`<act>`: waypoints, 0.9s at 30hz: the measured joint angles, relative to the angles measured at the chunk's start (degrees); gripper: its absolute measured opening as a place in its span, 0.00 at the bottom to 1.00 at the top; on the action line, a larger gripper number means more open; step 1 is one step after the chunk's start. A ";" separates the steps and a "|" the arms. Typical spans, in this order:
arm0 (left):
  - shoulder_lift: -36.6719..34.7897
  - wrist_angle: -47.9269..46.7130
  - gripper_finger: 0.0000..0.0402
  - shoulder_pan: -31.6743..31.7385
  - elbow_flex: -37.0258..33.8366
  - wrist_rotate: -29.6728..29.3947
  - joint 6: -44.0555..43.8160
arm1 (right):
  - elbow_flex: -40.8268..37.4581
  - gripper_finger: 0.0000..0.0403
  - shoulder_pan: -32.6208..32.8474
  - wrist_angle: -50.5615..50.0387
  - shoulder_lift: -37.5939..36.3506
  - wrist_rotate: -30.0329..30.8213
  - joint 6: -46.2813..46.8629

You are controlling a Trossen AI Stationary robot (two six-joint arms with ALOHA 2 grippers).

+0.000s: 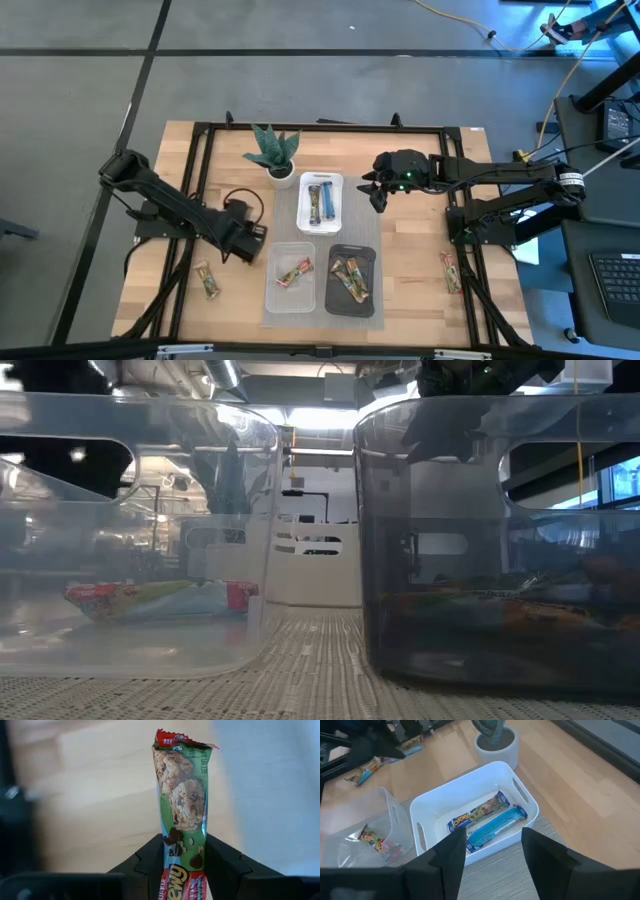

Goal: Pick and place Granola Bars by type
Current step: Put the left red granola bar into the transparent bin

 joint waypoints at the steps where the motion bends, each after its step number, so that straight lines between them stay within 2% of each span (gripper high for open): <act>1: -0.01 0.17 0.29 0.00 1.84 -0.67 2.40 | 0.00 0.48 0.00 0.00 0.00 0.00 -0.02; 7: -0.09 6.36 0.29 0.00 12.63 -1.36 16.67 | 0.00 0.48 0.00 0.02 0.00 0.02 -2.65; 13: 0.22 25.96 0.29 -0.67 14.92 0.87 28.49 | 0.00 0.48 0.00 0.02 0.00 0.02 -3.04; 18: 4.26 31.68 0.29 -2.18 14.93 2.11 27.72 | 0.00 0.48 0.00 0.02 0.00 0.00 -4.86; 27: 14.81 33.35 0.29 -3.76 14.91 11.87 20.24 | 0.00 0.48 0.02 -0.02 0.00 -0.03 -7.61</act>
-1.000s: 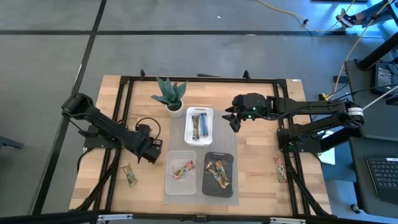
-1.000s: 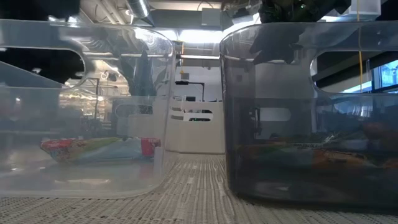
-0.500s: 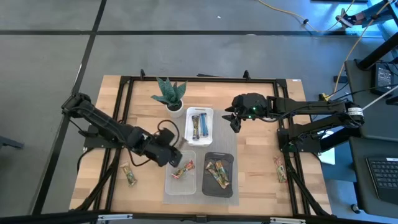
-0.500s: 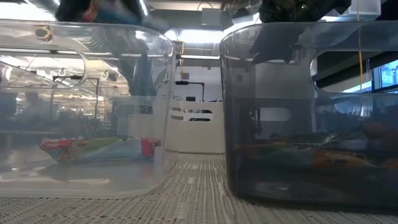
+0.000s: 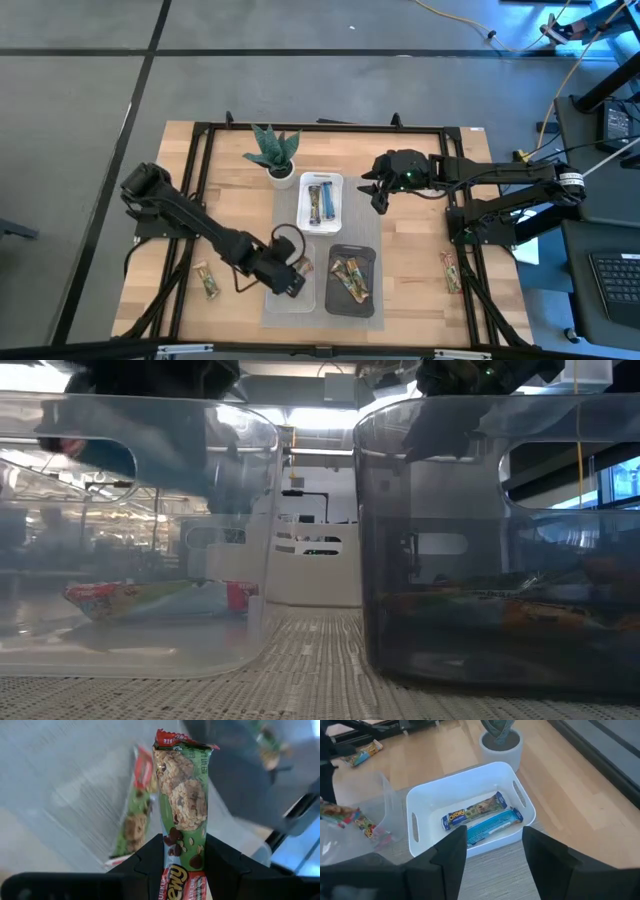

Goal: Pick and place Granola Bars by type
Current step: Put the left red granola bar into the transparent bin, then put the red granola bar into the transparent bin

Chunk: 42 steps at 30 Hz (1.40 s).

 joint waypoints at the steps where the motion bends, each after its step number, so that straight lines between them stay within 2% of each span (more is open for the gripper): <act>1: 1.01 0.81 0.29 0.00 0.00 1.14 -0.06 | 0.00 0.48 0.00 -0.03 0.00 0.00 -0.49; 9: 5.66 3.92 0.29 0.44 0.00 4.28 -0.04 | 0.00 0.48 -0.02 -0.48 0.00 -1.60 -1.22; 12: 5.82 3.93 0.29 0.93 0.00 4.23 -0.01 | 0.00 0.48 0.00 -0.46 0.00 -3.48 -1.22; 22: 5.71 4.10 0.29 1.90 0.00 4.20 0.07 | 0.00 0.48 0.00 -0.44 0.00 -3.56 -1.22; 26: 5.71 4.10 0.32 1.90 0.00 4.17 0.09 | 0.00 0.48 0.00 -0.37 0.00 -4.29 -1.44; 32: 5.65 4.12 0.41 2.16 0.00 4.64 0.87 | 0.00 0.48 0.00 0.03 0.00 -10.18 -4.85; 36: 3.25 4.33 0.43 2.30 0.00 5.88 1.64 | 0.00 0.48 -0.02 0.13 -0.77 -12.64 -0.93; 42: -2.81 4.29 0.43 2.37 0.02 -0.32 9.85 | 4.35 0.48 1.93 -2.08 -2.38 -24.65 0.68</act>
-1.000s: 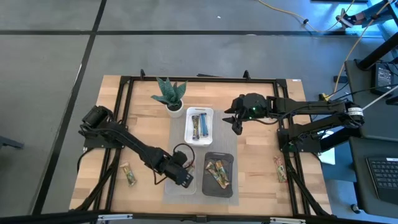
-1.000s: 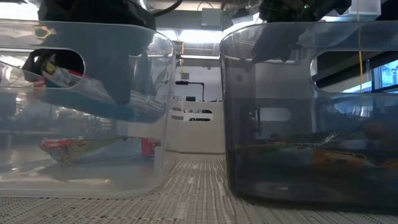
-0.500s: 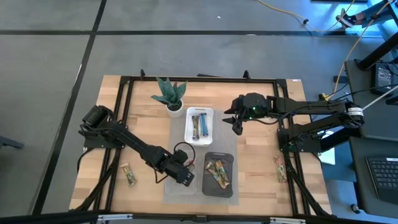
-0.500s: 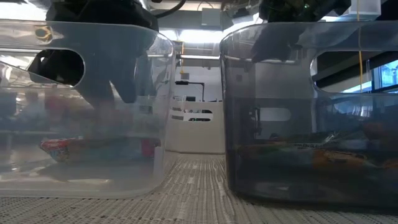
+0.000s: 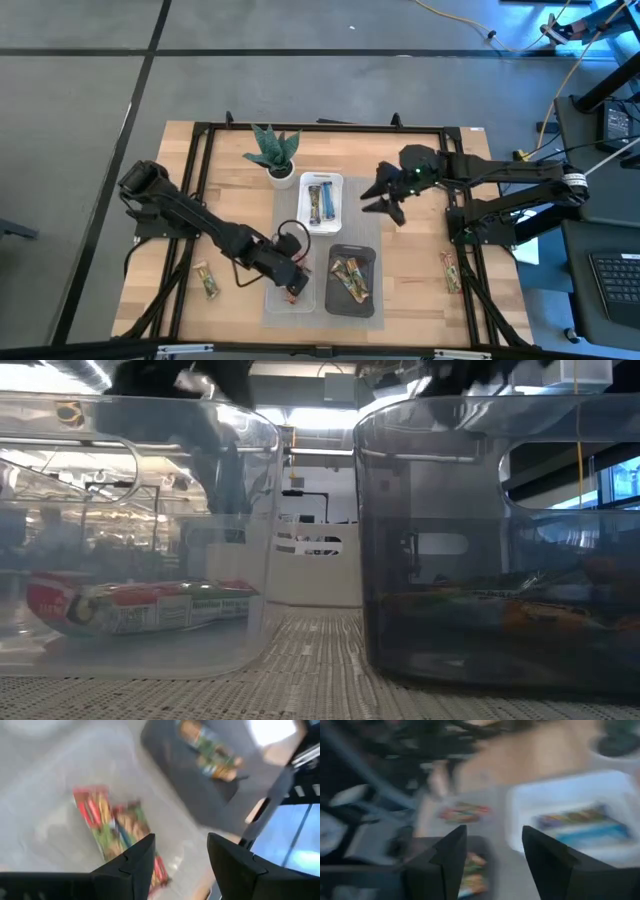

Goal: Pick and place Granola Bars by type
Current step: Put the red granola bar into the transparent bin

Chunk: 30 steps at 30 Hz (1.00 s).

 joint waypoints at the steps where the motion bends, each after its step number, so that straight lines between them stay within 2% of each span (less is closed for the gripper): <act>1: -0.94 -0.10 0.43 0.18 0.00 -1.22 2.38 | 1.30 0.48 1.10 -0.65 -0.03 -0.76 0.80; 4: -3.72 -0.17 0.43 1.10 0.00 -3.47 8.92 | 5.24 0.48 4.22 -6.07 0.00 0.10 5.55; 11: -8.19 -0.19 0.43 5.13 0.00 -11.17 24.32 | 9.58 0.48 10.90 -30.61 0.02 12.89 24.93; 14: -8.82 -0.15 0.43 7.20 0.00 -10.59 30.35 | 8.02 0.48 14.12 -38.73 0.02 17.40 36.58; 17: -8.83 -0.22 0.43 8.94 0.00 -9.14 35.55 | 5.70 0.48 17.76 -44.48 0.04 17.87 49.08; 22: -8.83 -0.20 0.43 11.64 0.00 -5.32 43.00 | 1.66 0.48 24.28 -47.01 0.04 15.33 67.44; 30: -8.83 -0.20 0.43 14.35 0.00 -4.08 49.78 | -4.48 0.48 32.01 -46.24 0.08 15.05 86.47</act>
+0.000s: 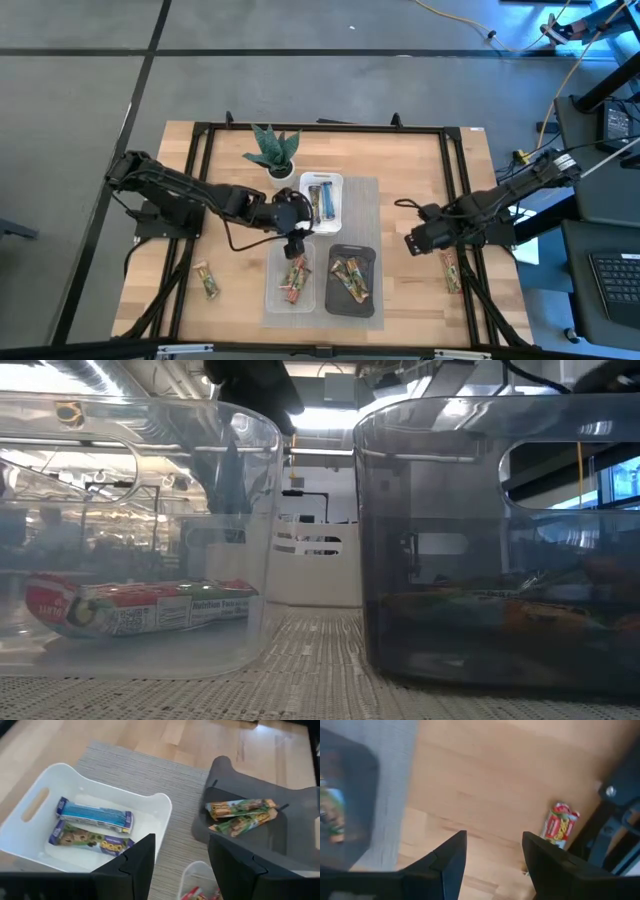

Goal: Pick and place Granola Bars by type
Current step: Put the red granola bar into the transparent bin

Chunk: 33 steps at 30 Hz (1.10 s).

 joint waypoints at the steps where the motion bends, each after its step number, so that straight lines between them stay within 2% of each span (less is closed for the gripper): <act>1: 0.00 0.00 0.43 0.25 0.00 -0.01 0.49 | -0.65 0.48 0.74 0.19 0.00 -0.01 1.44; 10: 0.00 0.02 0.43 1.83 0.00 -0.06 3.00 | -7.32 0.48 6.34 1.15 0.00 -3.00 5.25; 17: 0.00 0.27 0.43 2.14 0.00 -0.22 2.95 | -11.29 0.48 8.33 1.51 0.00 -3.00 11.24; 27: 0.00 0.50 0.43 2.12 0.00 -0.26 1.79 | -11.50 0.49 11.14 2.61 0.00 -2.95 18.46; 33: 0.02 0.55 0.43 2.12 0.00 -0.71 1.80 | -11.50 0.49 13.69 6.94 0.00 -3.84 21.40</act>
